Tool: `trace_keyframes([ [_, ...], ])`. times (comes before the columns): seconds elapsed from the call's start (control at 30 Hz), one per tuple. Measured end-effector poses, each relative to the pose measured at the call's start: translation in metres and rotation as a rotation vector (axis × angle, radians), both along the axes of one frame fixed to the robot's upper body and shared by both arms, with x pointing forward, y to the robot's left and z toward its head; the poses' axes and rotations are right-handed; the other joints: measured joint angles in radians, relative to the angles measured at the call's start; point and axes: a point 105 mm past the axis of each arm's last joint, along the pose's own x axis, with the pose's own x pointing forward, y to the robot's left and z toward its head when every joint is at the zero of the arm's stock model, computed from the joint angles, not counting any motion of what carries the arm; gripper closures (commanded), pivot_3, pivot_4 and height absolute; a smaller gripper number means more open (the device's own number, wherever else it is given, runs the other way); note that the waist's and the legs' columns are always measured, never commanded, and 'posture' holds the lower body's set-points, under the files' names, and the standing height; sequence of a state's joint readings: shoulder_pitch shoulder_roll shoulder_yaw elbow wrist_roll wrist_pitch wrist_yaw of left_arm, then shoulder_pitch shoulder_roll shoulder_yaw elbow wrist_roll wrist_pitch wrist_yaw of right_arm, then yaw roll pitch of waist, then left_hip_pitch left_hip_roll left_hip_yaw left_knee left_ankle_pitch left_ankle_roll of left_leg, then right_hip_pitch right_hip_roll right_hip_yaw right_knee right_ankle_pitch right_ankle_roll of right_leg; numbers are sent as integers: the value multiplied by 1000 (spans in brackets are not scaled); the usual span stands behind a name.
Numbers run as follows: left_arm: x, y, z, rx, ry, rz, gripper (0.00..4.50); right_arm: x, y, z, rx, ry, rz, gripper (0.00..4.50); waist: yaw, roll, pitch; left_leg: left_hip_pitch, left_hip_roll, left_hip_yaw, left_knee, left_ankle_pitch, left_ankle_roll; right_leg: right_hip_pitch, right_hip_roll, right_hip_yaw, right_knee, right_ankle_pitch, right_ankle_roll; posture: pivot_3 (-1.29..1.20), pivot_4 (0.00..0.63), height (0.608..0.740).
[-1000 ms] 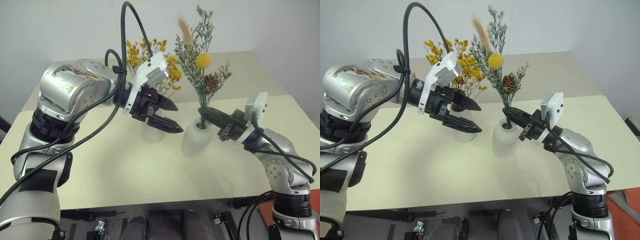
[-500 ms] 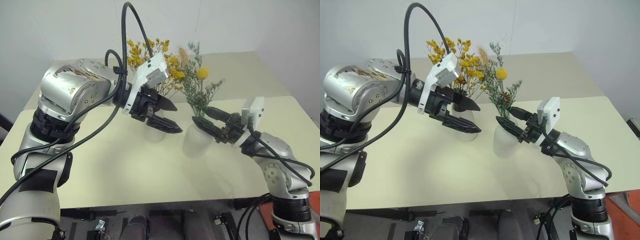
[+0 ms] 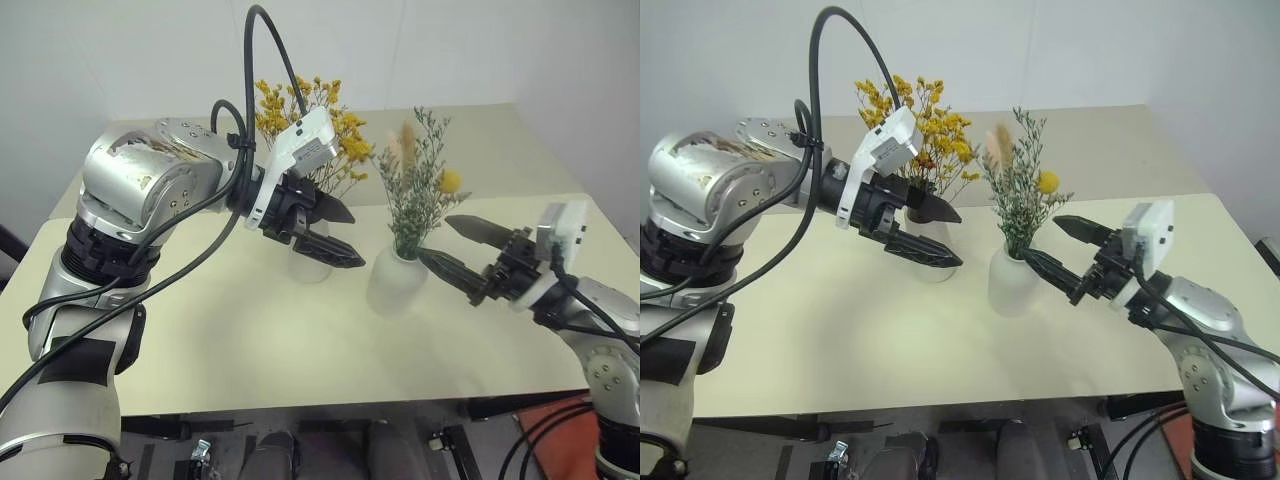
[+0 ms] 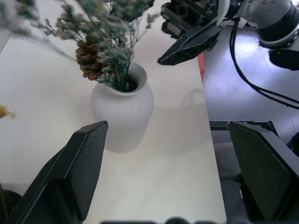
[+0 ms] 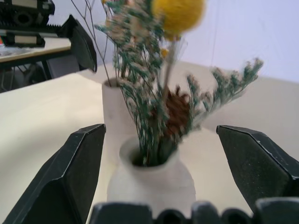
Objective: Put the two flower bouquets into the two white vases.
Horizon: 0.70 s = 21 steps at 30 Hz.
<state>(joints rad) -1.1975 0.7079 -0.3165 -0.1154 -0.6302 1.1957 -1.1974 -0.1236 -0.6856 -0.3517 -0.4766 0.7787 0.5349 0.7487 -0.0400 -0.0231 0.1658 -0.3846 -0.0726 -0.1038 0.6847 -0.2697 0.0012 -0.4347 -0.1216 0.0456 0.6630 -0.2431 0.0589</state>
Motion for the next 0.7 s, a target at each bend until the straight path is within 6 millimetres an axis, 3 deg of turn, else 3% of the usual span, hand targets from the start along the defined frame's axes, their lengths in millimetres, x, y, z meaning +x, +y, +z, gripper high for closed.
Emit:
trace_keyframes([
  [0.27,2,20,-5,-71,-6,49,0,-14,-19,8,-59,20,3,29,-5,0,0,15,2,1,-2,-1,2,14,2,1,-4,-1,0,0,150,740],
  [0.5,-2,73,-17,-176,-86,183,0,-18,-24,25,-191,43,66,29,2,-1,1,14,3,0,-4,-2,3,15,2,-1,-7,0,0,0,150,740],
  [0.7,-16,117,-26,-159,-164,251,0,-19,-34,30,-271,81,122,29,14,-2,1,14,4,2,-5,-2,4,14,1,-1,-9,0,0,0,150,740],
])
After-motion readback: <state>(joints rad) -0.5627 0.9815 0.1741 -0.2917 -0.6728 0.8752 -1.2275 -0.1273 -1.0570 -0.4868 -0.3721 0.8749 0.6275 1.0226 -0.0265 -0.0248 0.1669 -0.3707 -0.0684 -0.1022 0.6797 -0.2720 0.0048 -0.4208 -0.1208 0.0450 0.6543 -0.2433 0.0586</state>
